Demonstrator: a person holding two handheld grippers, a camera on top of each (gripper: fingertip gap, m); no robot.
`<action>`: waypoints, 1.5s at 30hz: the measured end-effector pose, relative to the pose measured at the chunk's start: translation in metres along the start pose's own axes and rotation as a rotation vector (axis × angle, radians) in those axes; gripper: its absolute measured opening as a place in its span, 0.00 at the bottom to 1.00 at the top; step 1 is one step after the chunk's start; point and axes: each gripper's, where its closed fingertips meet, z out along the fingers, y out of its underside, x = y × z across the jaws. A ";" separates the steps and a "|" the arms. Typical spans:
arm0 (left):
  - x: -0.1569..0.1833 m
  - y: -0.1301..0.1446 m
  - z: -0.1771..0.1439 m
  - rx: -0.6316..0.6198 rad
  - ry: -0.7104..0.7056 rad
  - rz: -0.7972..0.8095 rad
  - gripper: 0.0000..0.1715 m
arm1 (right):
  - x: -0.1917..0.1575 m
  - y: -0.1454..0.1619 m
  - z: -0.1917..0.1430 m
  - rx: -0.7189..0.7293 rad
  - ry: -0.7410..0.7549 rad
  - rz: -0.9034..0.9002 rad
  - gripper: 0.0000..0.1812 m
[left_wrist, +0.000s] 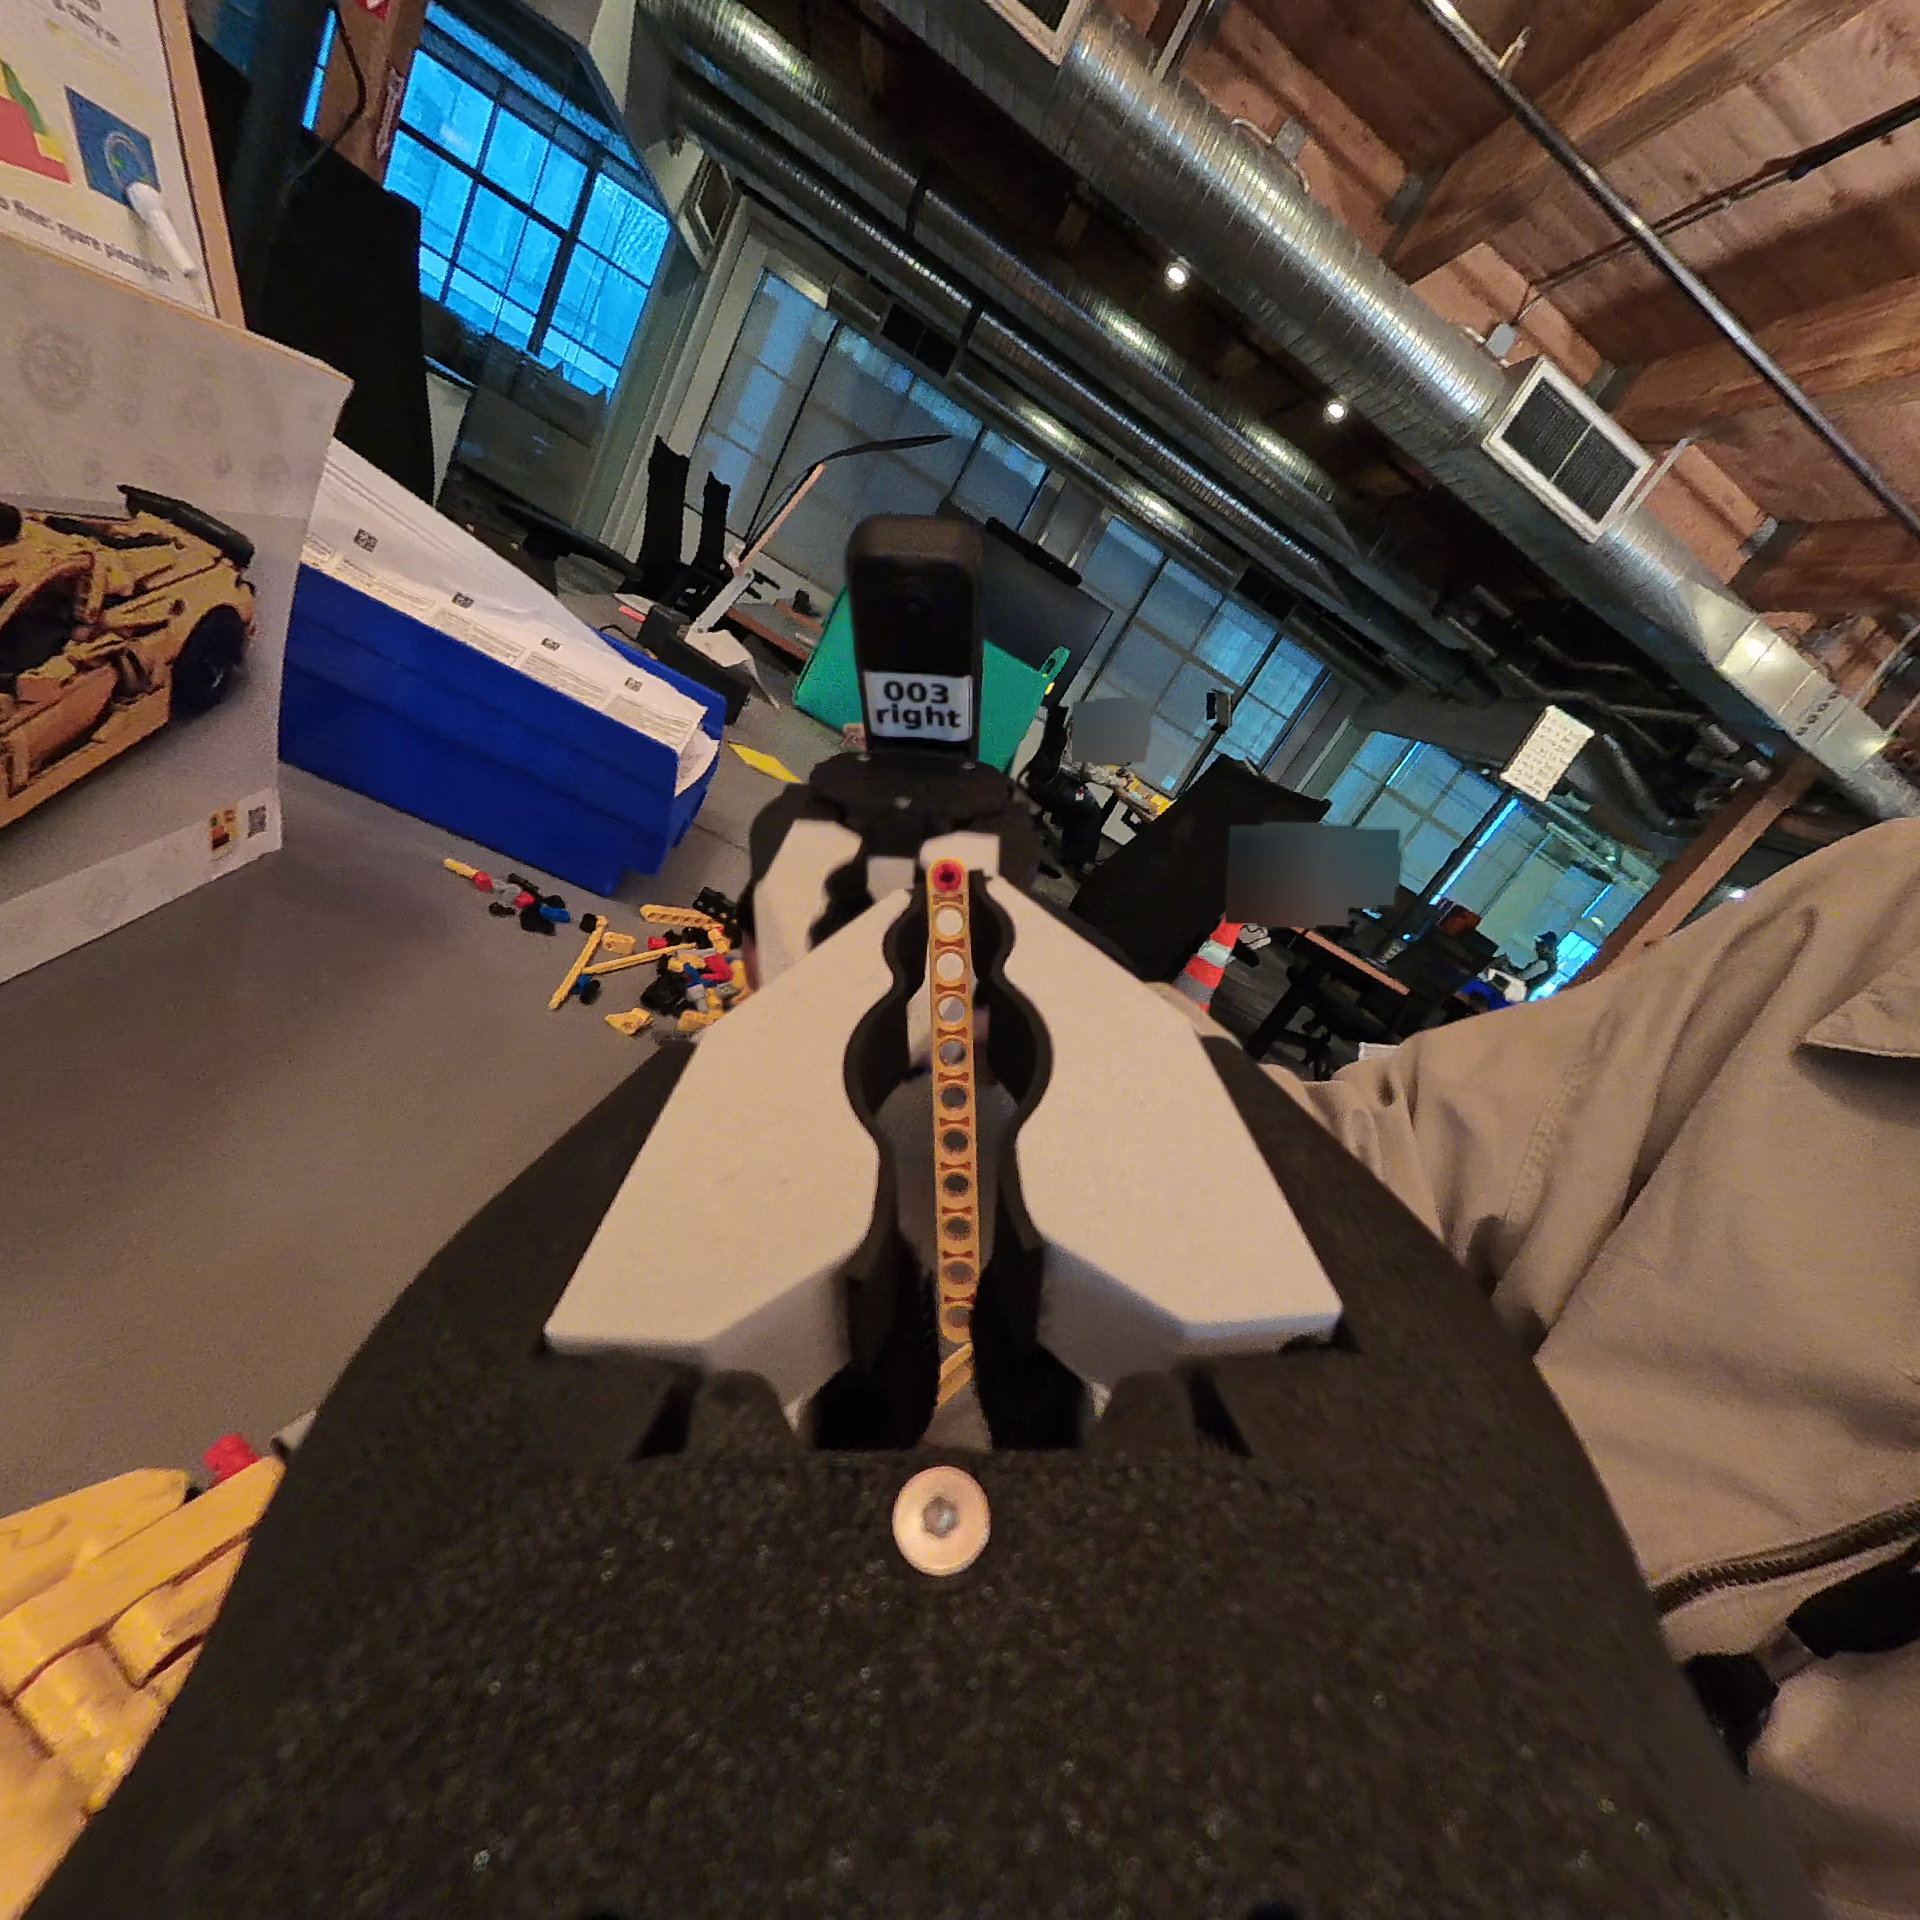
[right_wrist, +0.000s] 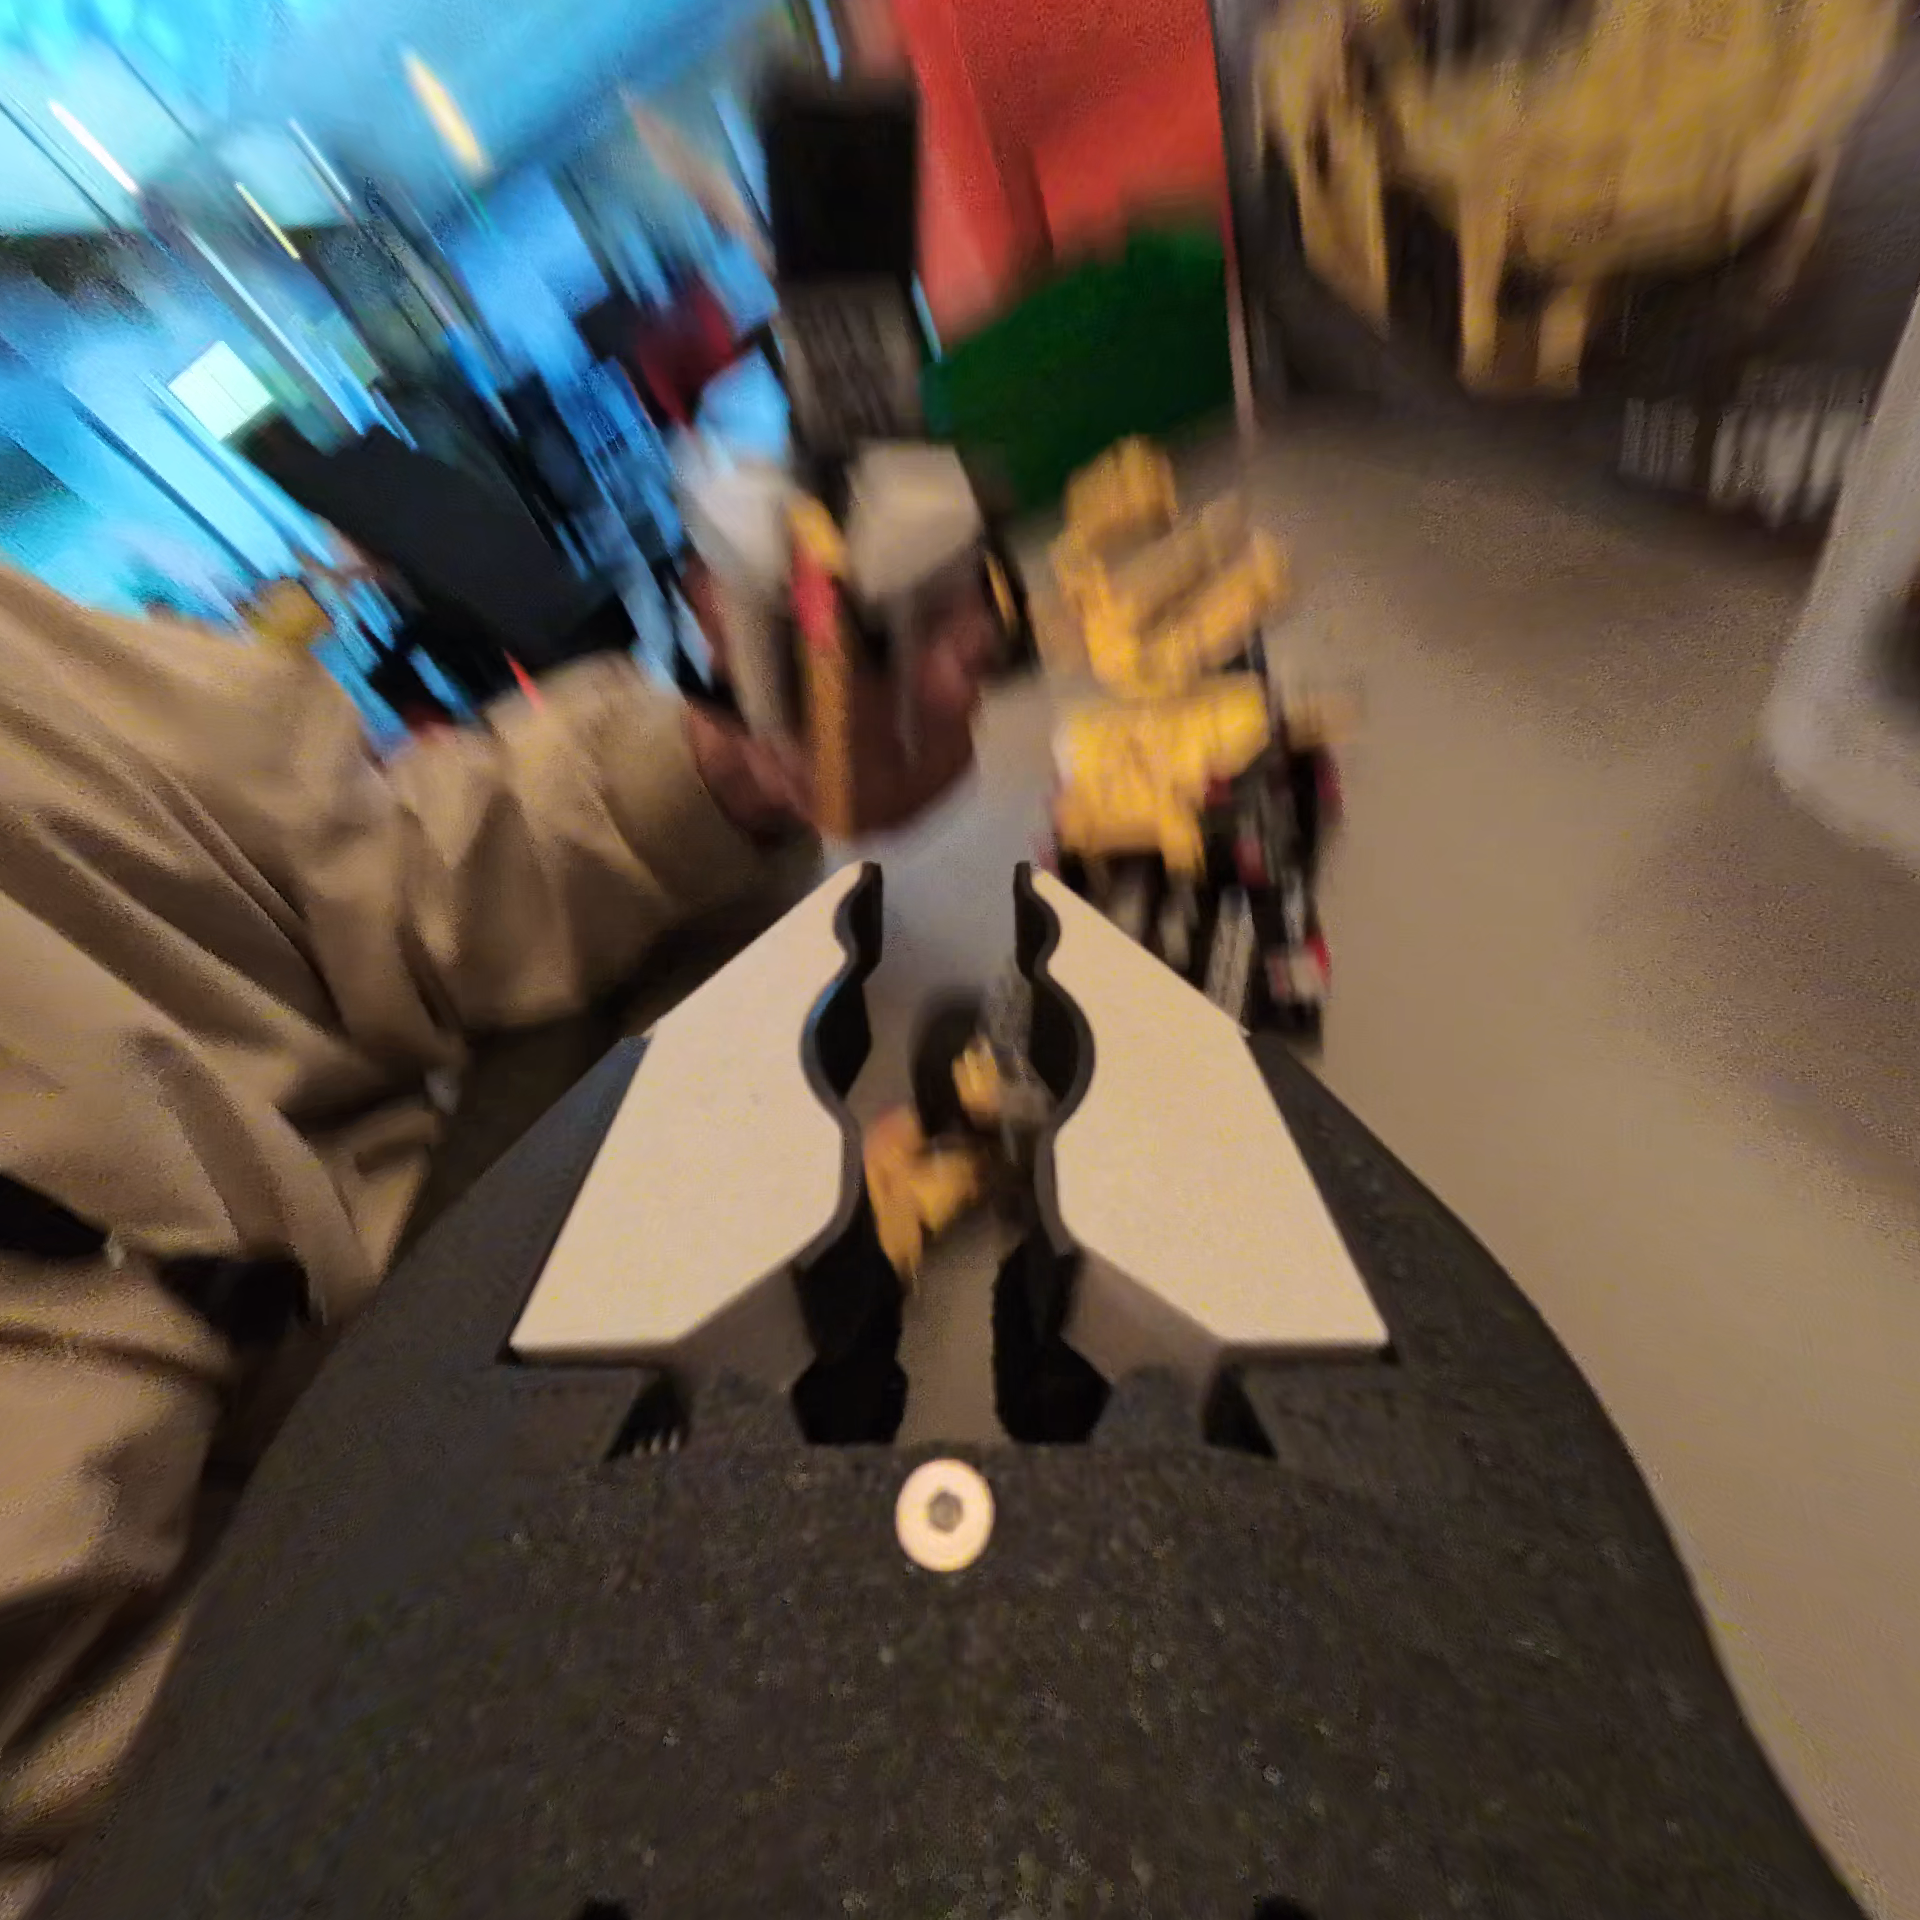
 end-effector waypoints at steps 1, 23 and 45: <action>0.001 -0.001 0.000 0.008 0.007 -0.003 0.03 | -0.009 -0.026 -0.002 0.158 -0.043 -0.016 0.14; 0.001 -0.003 0.002 0.016 -0.025 0.032 0.03 | -0.023 -0.048 0.008 0.287 -0.060 0.033 0.01; 0.005 -0.010 0.001 -0.011 -0.097 0.224 0.03 | -0.009 -0.006 -0.006 -0.080 0.052 -0.075 0.01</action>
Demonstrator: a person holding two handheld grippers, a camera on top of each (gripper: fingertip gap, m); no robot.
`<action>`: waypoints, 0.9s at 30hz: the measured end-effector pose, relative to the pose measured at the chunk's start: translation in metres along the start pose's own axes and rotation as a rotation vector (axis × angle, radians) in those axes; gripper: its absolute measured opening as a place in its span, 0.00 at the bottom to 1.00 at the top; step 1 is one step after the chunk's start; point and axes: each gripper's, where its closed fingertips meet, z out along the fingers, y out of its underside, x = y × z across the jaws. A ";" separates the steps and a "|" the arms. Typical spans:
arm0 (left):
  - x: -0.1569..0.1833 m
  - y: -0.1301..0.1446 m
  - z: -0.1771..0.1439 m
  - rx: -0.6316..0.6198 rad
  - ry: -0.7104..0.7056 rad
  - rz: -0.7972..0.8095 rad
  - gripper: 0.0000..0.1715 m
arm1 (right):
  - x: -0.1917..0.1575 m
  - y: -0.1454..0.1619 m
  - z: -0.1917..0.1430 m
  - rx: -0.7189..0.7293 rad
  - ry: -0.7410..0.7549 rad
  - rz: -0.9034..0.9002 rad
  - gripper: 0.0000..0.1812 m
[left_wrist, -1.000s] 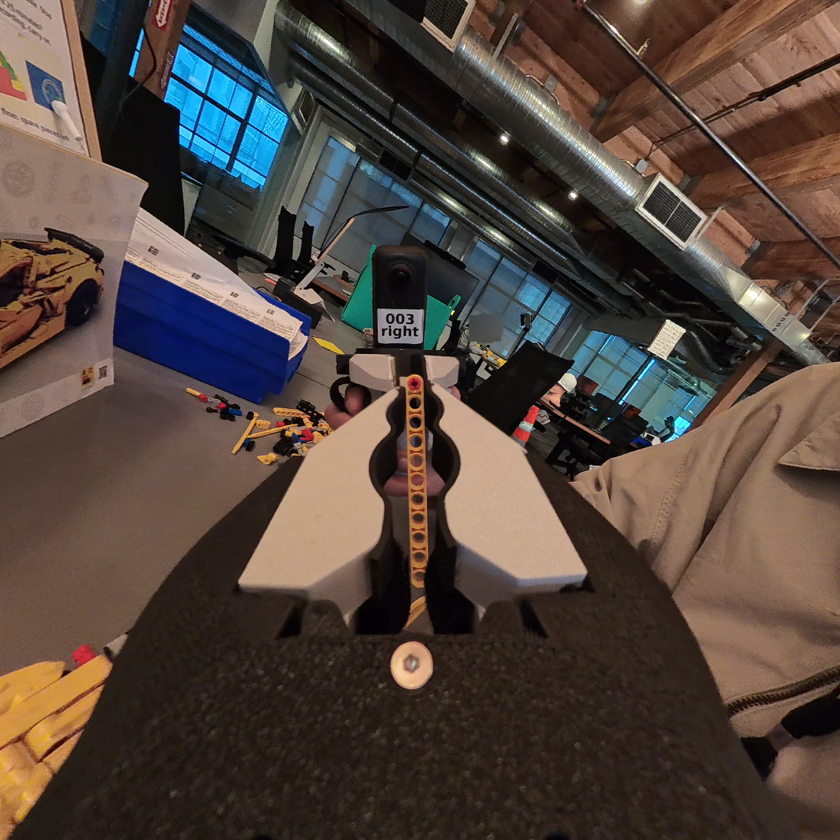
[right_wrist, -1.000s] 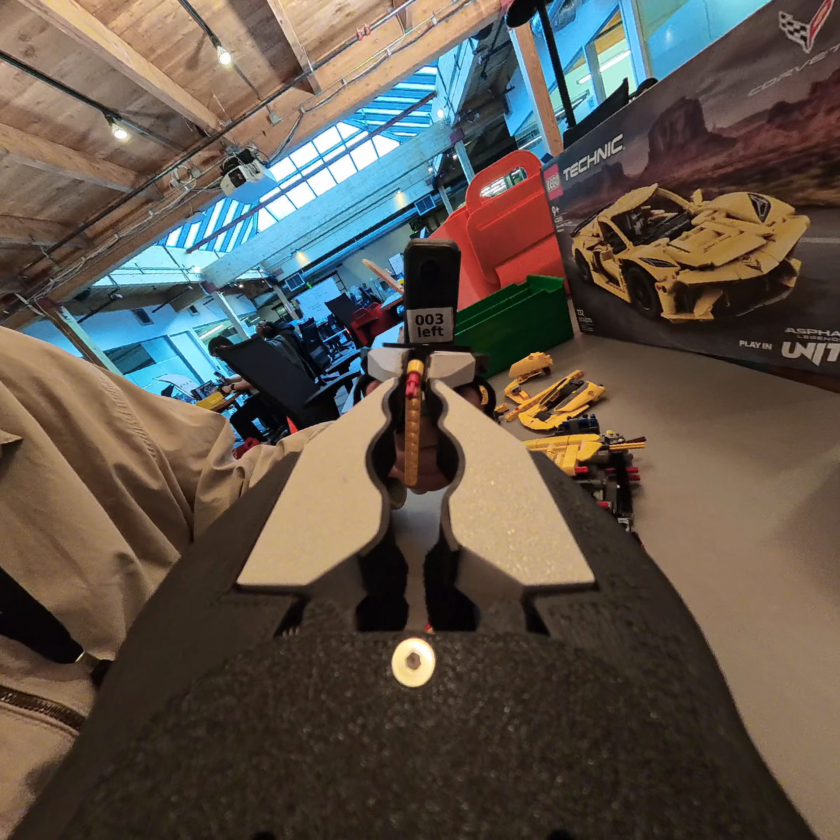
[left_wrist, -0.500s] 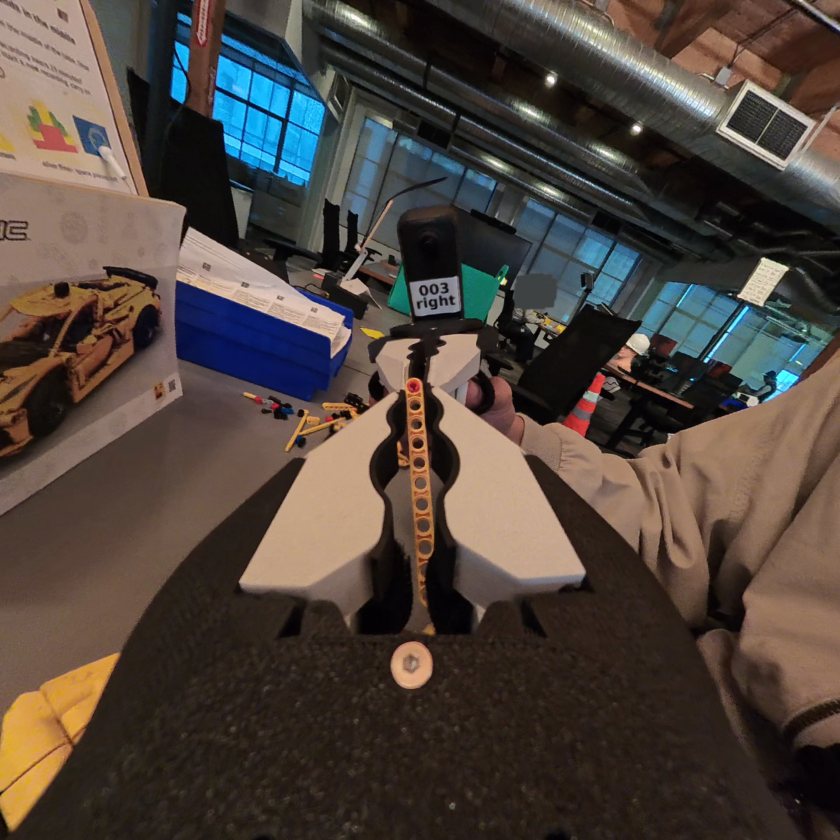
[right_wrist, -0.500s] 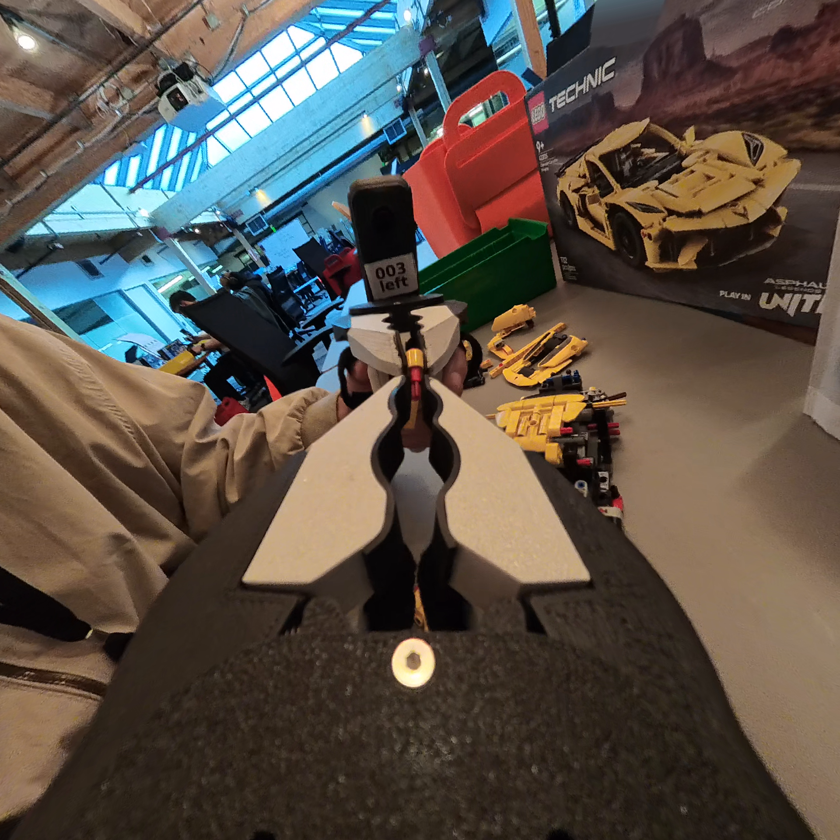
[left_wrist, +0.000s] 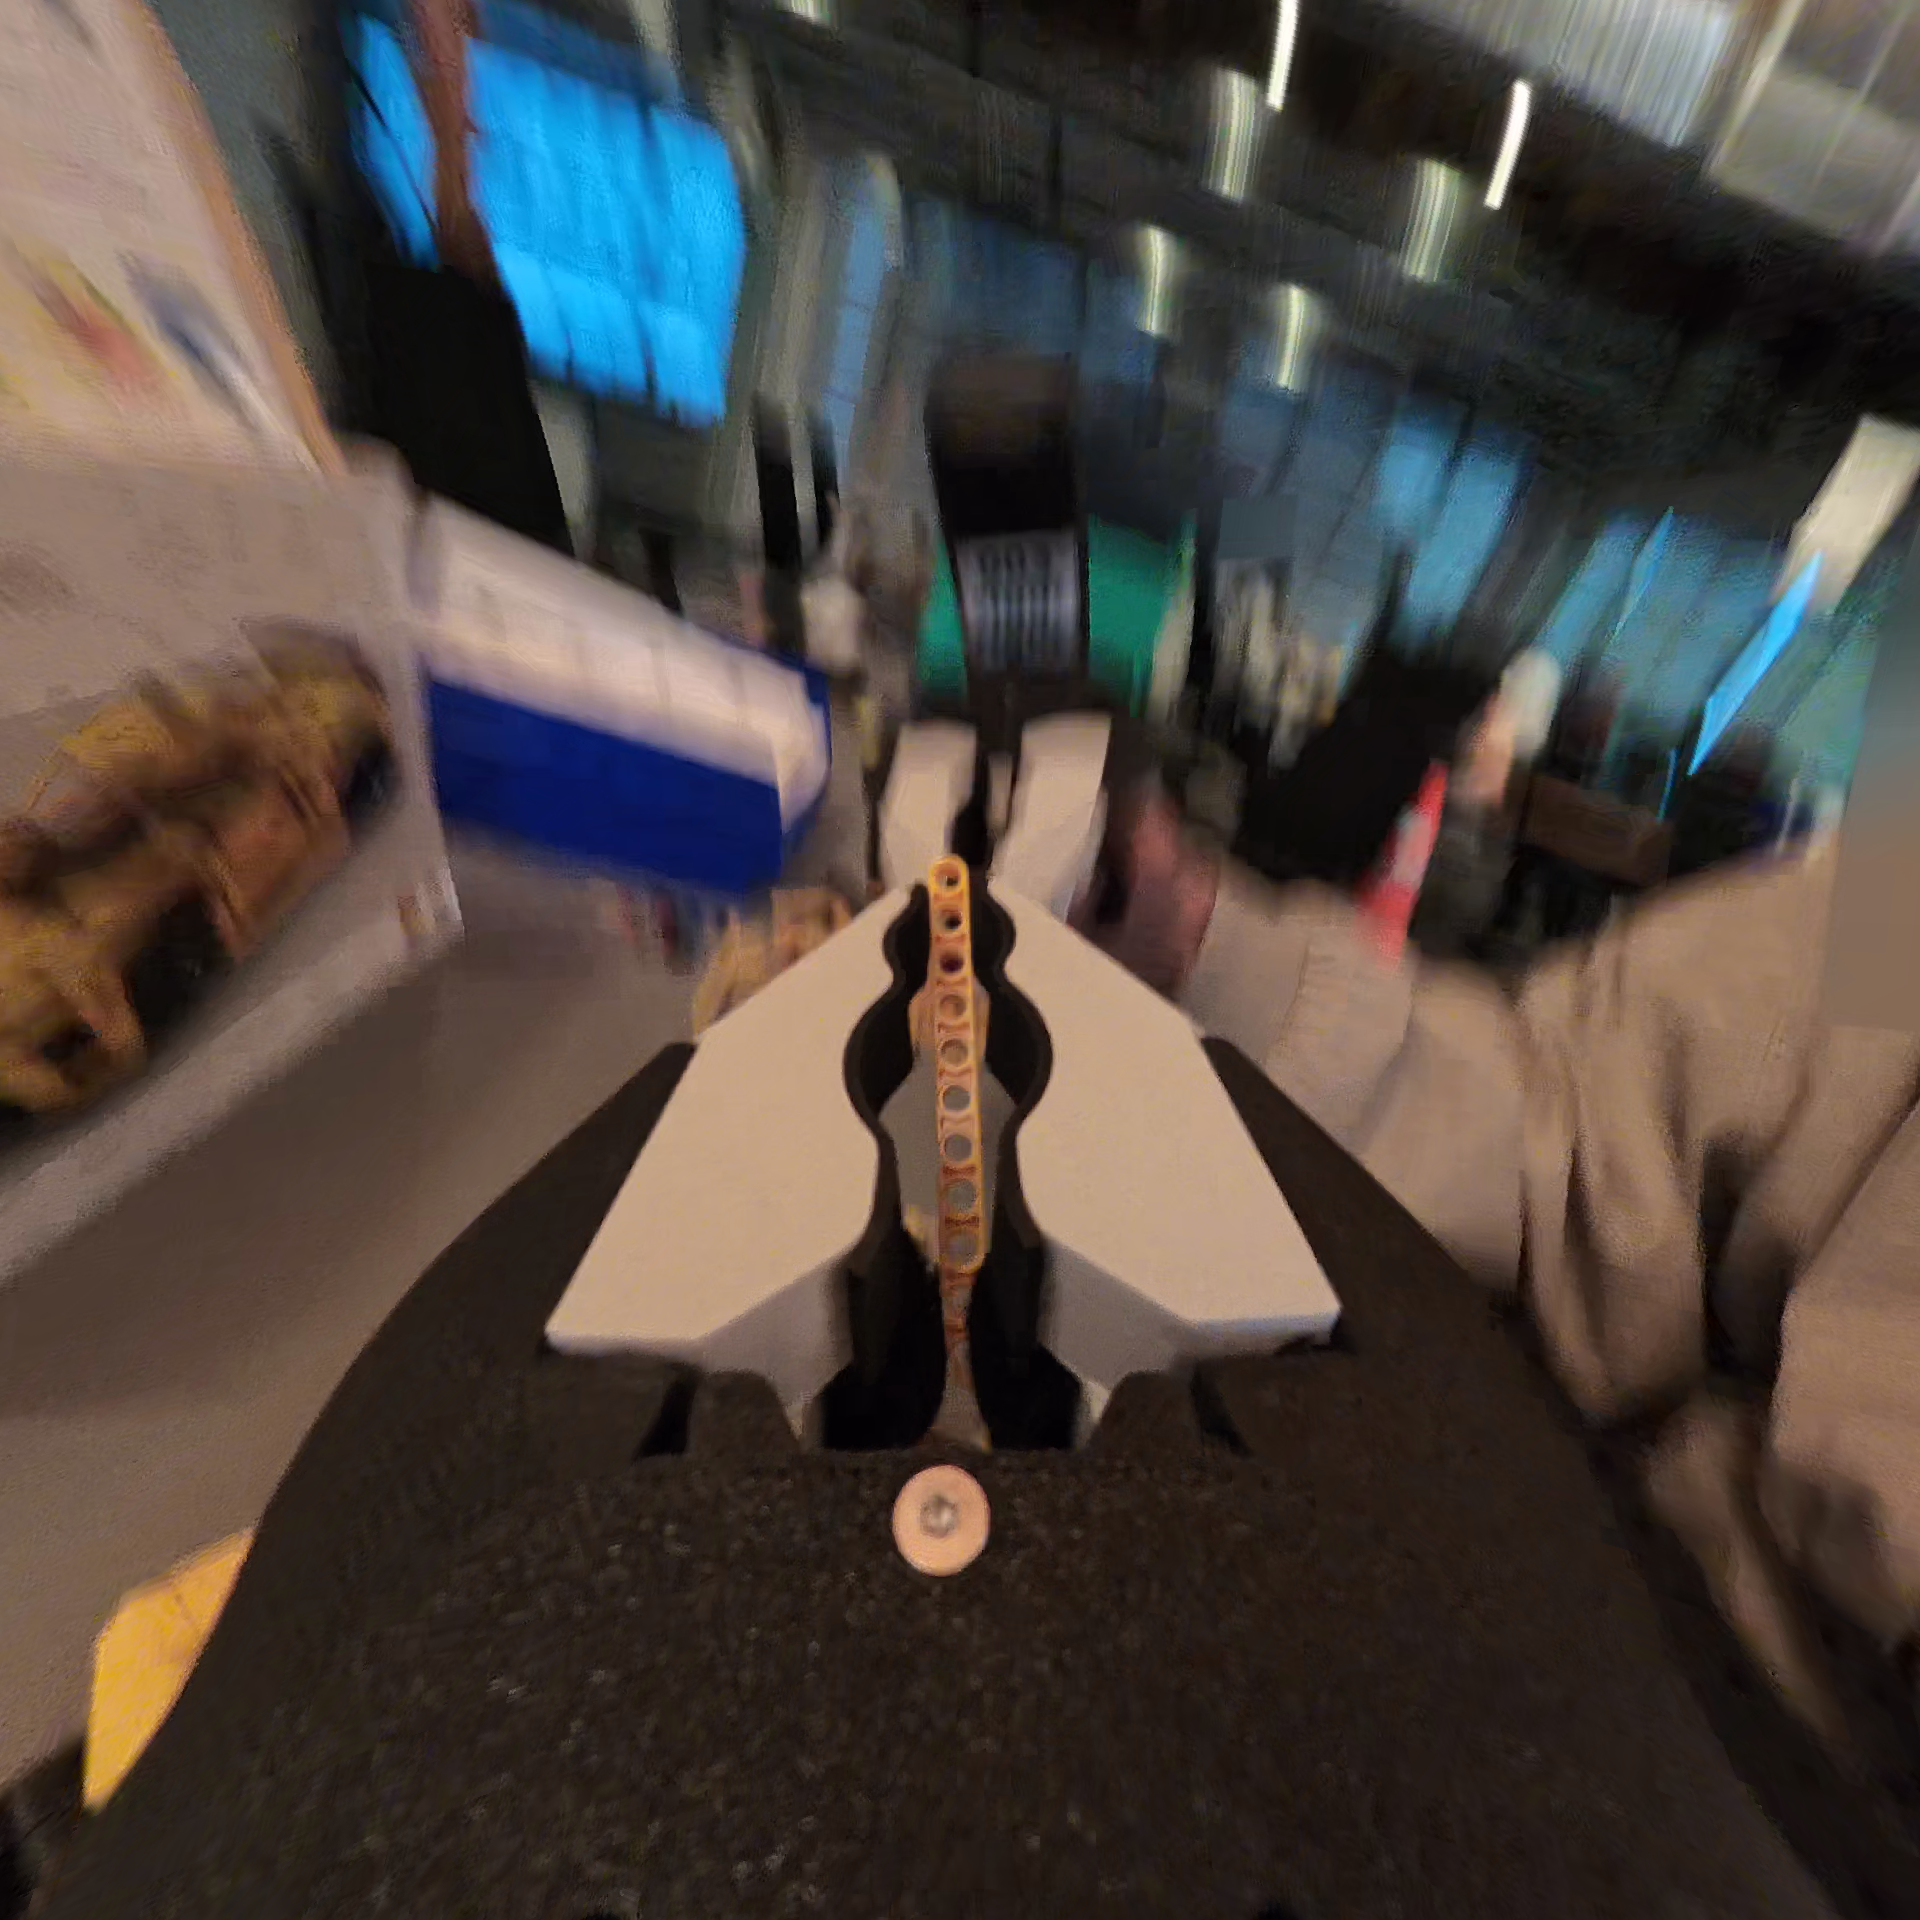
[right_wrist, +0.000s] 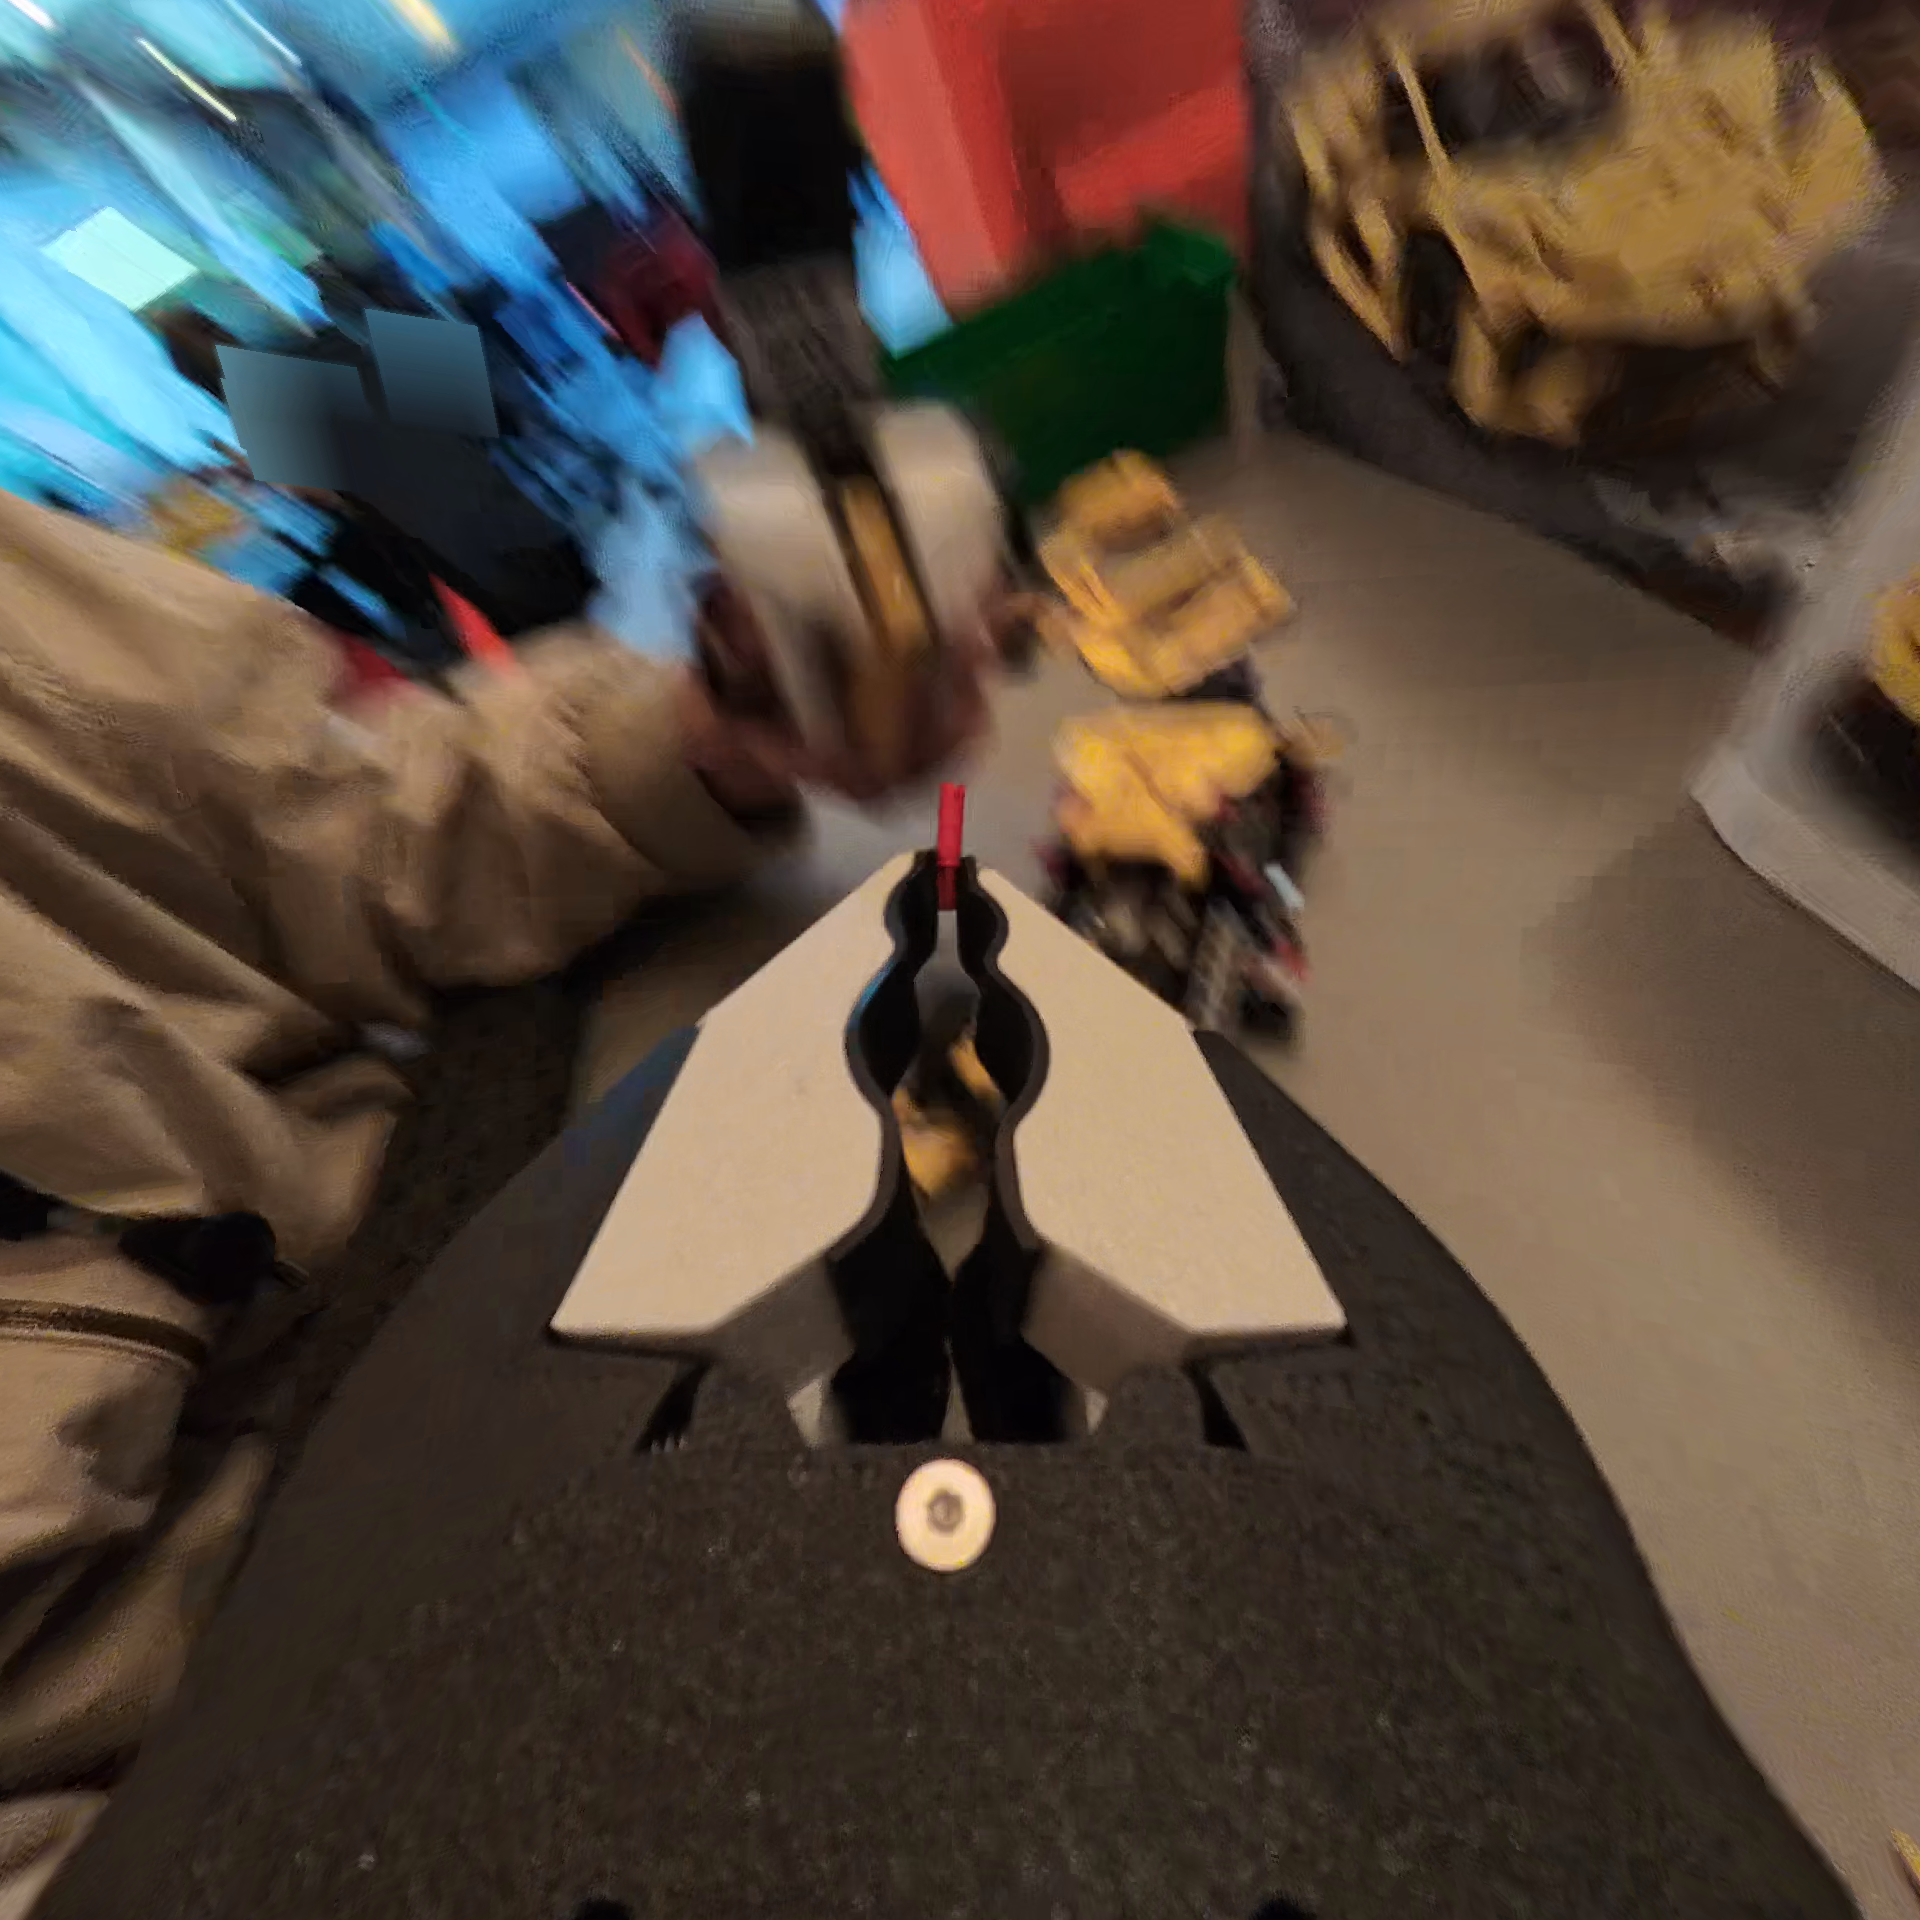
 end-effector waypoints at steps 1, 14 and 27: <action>-0.003 -0.044 -0.029 0.211 0.016 -0.059 0.02 | 0.013 0.019 -0.008 -0.063 0.064 0.013 0.01; -0.051 -0.049 -0.064 0.341 -0.023 -0.313 0.03 | 0.108 0.145 -0.148 -0.611 0.707 0.339 0.05; -0.011 -0.035 -0.019 0.356 0.120 -0.328 0.03 | -0.020 -0.051 0.041 0.301 -0.086 0.145 0.14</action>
